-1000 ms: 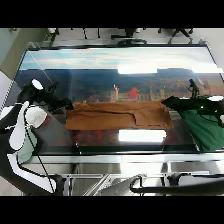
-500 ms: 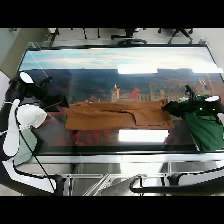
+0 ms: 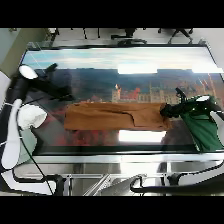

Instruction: Fold the shirts.

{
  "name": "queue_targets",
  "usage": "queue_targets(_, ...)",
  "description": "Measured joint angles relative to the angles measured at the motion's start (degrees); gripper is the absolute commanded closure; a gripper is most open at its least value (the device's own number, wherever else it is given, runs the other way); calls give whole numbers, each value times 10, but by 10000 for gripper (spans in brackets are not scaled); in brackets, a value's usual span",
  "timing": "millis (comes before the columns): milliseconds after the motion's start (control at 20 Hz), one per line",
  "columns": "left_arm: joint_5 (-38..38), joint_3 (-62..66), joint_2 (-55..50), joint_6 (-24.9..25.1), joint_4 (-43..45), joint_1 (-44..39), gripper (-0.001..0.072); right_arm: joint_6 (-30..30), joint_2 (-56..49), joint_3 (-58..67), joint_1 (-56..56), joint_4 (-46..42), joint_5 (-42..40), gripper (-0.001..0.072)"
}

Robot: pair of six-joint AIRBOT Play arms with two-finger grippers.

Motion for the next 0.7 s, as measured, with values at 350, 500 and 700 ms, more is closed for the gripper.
queue_targets(350, 194, 23, -146, 2, -26, -236, 689, 48, 100, 68, 0, 21, 112, 696)
queue_targets(500, 231, 90, -228, 2, -61, -306, 690, 71, 145, 108, 1, 61, 159, 696)
queue_targets(700, 224, 205, -326, 2, -111, -354, 690, 87, 187, 130, 2, 91, 186, 696)
